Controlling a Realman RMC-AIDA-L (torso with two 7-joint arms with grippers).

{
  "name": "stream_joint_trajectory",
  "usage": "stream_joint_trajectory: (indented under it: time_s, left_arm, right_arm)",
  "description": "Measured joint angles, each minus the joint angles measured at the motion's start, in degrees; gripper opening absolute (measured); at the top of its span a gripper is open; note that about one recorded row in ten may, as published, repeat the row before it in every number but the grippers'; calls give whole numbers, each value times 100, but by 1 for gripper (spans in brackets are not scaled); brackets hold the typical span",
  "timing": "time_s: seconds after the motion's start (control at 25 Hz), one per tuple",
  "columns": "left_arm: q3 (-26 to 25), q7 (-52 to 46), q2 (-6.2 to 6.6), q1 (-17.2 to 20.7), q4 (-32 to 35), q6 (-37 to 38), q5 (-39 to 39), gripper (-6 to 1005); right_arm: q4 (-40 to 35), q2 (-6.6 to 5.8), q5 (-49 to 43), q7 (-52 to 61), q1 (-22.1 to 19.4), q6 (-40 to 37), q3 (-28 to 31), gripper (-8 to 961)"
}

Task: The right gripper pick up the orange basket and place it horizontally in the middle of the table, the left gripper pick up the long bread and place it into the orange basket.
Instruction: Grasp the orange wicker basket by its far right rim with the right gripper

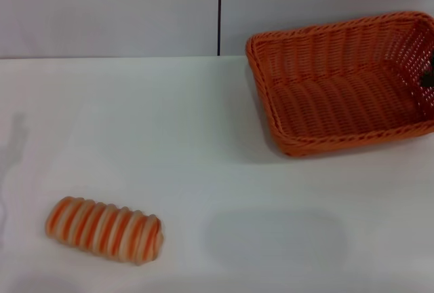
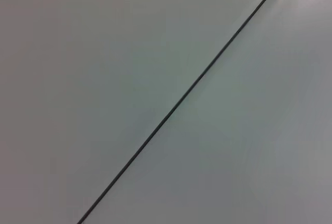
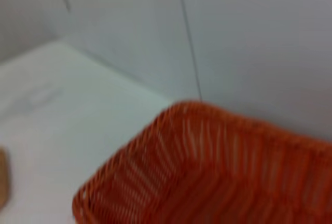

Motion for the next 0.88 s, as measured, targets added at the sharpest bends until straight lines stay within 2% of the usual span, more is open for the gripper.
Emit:
stream_joint_trajectory:
  time_s: [0.2, 0.28, 0.32, 0.4, 0.44, 0.64, 0.88]
  left_arm:
    - [19, 0, 0, -1, 0, -4, 5, 810]
    - [46, 0, 0, -1, 0, -13, 8, 810]
    - [46, 0, 0, -1, 0, -13, 8, 809]
    - [68, 0, -8, -4, -10, -32, 9, 809]
    - [75, 0, -9, -4, -15, -39, 9, 809]
    - [103, 0, -9, 9, -66, -49, 8, 809]
    - [112, 0, -10, 13, -70, -49, 8, 809]
  right_arm:
    - [-17, -5, -757, 141, 363, 132, -427, 443]
    - [4, 28, -1028, 169, 510, 134, -634, 473]
    - [19, 89, -1257, 174, 636, 132, -731, 481]
    - [21, 128, -1366, 172, 696, 117, -749, 498]
    - [28, 201, -1557, 163, 797, 86, -765, 507]
    - [9, 294, -1719, 146, 925, 48, -890, 505]
    - [-87, 305, -1604, 112, 942, 95, -897, 504]
